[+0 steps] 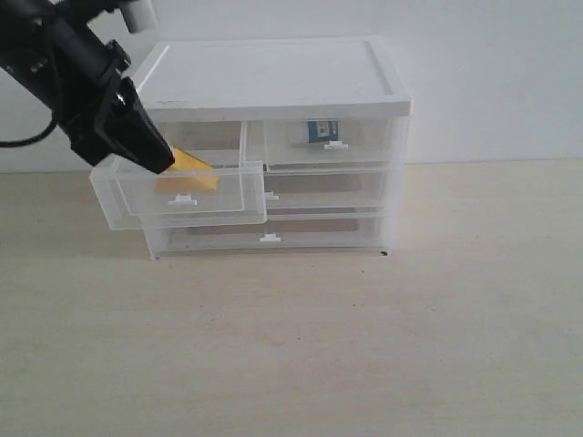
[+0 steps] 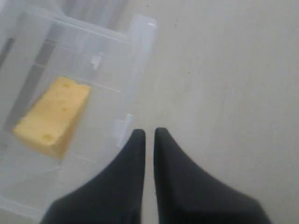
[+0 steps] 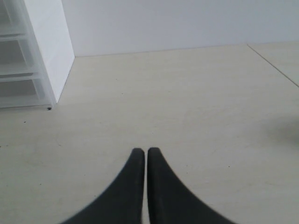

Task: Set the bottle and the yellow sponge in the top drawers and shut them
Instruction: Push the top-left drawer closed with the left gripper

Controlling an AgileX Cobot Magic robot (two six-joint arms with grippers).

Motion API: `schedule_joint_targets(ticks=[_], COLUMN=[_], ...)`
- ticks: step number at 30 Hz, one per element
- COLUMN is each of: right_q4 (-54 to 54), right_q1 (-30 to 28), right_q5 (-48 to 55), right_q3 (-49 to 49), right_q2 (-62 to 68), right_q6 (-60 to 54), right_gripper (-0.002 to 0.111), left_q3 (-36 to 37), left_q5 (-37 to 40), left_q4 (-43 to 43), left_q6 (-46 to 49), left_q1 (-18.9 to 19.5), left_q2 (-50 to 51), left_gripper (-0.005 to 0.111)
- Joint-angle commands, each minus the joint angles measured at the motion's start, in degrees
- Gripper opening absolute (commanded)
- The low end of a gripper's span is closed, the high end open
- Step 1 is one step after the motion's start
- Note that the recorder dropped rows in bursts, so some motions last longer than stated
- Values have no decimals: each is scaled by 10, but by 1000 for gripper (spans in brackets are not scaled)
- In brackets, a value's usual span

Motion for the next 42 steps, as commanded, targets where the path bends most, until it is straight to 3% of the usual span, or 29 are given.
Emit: schedule_joint_targets(ticks=[1,12,21,42], right_q4=[-3,-3,-3,-3], right_q1=[-1,-1,-1,-1], right_q5=[-5,-5,-5,-3], right_q3=[3,3,3,3], right_q2=[-2,-2,-2,-2], right_q6=[0,0,0,0], right_gripper=[0,0,0,0], left_q3=[35,35,35,35], left_q5=[4,-5,-155,-363], left_q4=[19,65,88,99], left_q6=[23,18,15,18], left_q1=[-34,-37,-37,-37], left_q2=[-4,27,39,70], left_gripper=[4,4,4,4])
